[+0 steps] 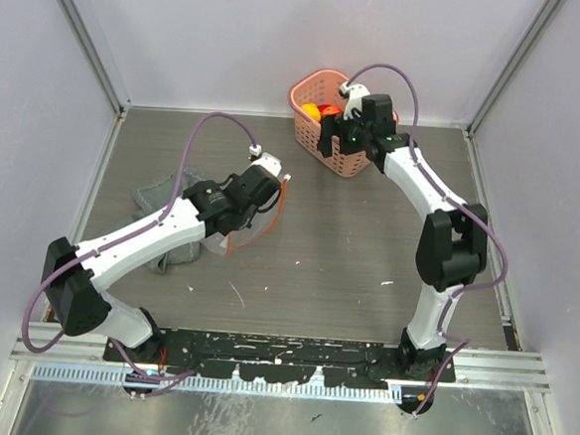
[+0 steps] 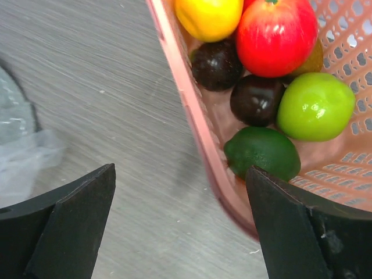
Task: Place the food in the zip-top bag and seal the zipper
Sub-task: Move the bin to the center of the board.
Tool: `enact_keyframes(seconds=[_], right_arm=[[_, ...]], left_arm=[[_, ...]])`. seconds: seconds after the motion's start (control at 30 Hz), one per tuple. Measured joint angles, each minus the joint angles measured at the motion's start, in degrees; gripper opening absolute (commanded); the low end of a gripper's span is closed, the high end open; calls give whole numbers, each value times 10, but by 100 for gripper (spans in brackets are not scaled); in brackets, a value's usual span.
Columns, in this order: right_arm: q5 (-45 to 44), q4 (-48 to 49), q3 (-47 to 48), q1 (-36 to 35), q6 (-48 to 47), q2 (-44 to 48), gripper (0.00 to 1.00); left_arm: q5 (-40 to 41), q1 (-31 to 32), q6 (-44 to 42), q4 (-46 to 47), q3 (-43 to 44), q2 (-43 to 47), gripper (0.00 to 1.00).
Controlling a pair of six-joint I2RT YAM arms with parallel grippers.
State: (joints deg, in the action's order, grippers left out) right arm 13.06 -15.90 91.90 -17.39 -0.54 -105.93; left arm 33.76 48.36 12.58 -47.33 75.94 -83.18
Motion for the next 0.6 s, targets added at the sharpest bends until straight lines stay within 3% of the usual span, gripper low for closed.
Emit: enact_keyframes(seconds=[0.33, 0.6], right_arm=[[-36, -78, 118, 3, -51, -102, 99], [-39, -146, 108, 3, -42, -98, 99]], left_arm=[[1, 0, -2, -1, 0, -3, 0], [5, 3, -3, -1, 0, -4, 0]])
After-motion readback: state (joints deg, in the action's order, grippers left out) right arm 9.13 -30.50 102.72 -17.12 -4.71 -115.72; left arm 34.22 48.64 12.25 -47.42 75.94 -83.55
